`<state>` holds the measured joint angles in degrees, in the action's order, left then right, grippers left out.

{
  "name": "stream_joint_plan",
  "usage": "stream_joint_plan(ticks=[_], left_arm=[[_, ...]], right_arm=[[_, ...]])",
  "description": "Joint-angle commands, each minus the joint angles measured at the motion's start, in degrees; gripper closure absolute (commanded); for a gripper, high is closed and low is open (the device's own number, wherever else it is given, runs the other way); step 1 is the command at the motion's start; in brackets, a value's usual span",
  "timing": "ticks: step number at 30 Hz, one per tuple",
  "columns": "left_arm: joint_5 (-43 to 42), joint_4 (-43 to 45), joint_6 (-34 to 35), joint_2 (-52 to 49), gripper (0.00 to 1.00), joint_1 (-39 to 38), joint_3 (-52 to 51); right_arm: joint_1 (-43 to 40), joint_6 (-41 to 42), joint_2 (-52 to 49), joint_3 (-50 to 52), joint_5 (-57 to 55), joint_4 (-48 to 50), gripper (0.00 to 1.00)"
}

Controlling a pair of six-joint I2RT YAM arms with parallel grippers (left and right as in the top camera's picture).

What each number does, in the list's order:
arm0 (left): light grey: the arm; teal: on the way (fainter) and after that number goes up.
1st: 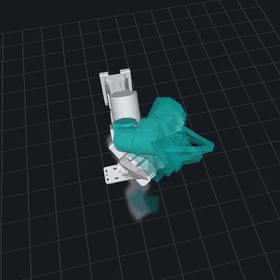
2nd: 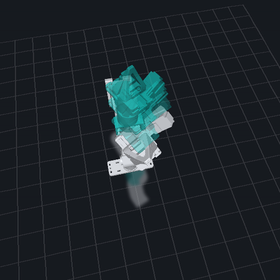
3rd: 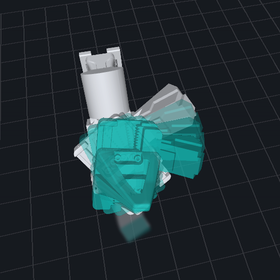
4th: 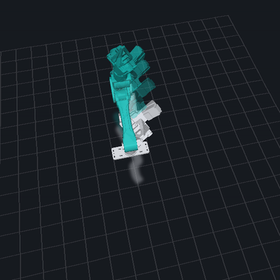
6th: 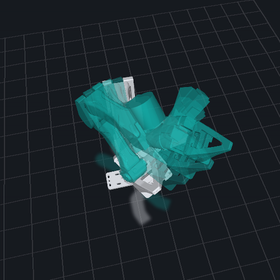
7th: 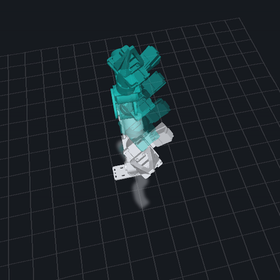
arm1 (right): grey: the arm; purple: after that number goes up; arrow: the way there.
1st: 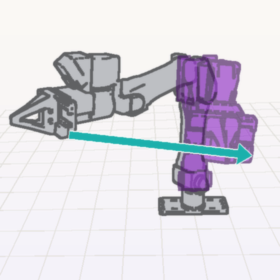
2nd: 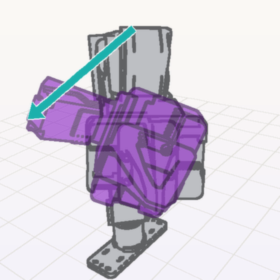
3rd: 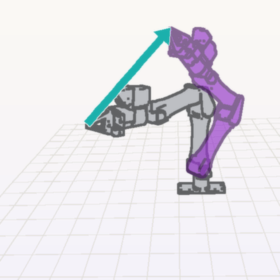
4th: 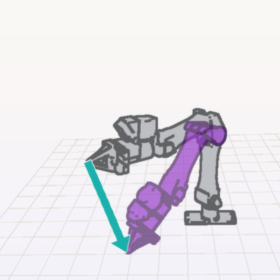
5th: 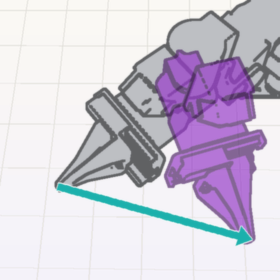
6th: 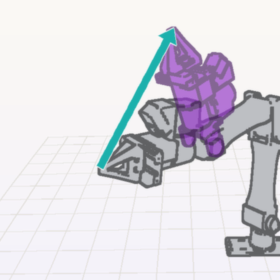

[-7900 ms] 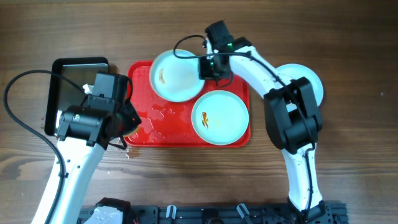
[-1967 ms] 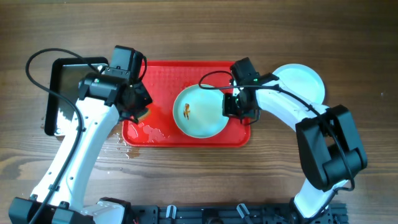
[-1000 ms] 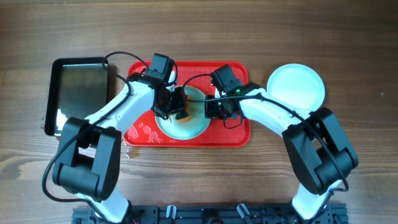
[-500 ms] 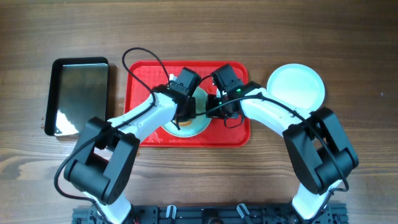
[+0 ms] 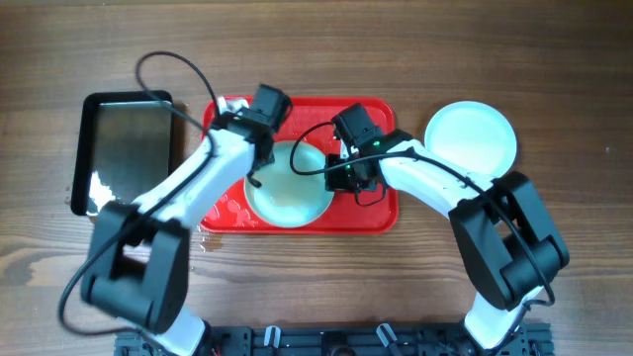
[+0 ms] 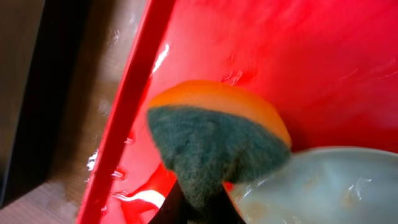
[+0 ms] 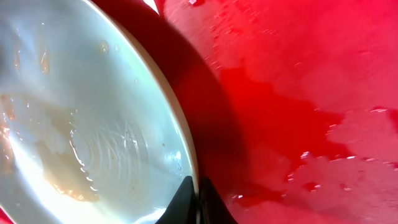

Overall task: Clean dirty plates on tray and stack at the side
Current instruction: 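Scrub the last white plate with the sponge in the left gripper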

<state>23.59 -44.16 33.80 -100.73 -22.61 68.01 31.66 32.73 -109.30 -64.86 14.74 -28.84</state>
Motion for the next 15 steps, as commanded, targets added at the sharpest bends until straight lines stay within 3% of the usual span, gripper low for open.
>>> stream_joint_plan(ticks=[1,3,10,12,15], left_arm=[[-18.1,2.4,-1.9,1.7,0.96,0.7,1.4],[-27.2,3.8,-2.1,-1.1,0.96,-0.5,1.4],[-28.8,4.1,-2.1,-10.2,0.96,-6.7,1.3],[-25.0,3.9,-2.1,-13.3,0.96,-6.8,1.3],[-10.2,-1.9,-2.1,-15.7,0.96,-5.6,1.3]], right_arm=[[-0.3,-0.6,-1.1,1.0,-3.1,-0.3,0.96],[-0.3,0.4,-1.1,1.0,-3.1,-0.1,0.96],[-0.3,2.0,-1.1,1.0,-3.1,-0.1,0.96],[-0.3,2.0,-1.1,1.0,-3.1,-0.3,0.96],[-0.4,1.8,-1.1,1.0,-3.4,-0.9,0.96]])
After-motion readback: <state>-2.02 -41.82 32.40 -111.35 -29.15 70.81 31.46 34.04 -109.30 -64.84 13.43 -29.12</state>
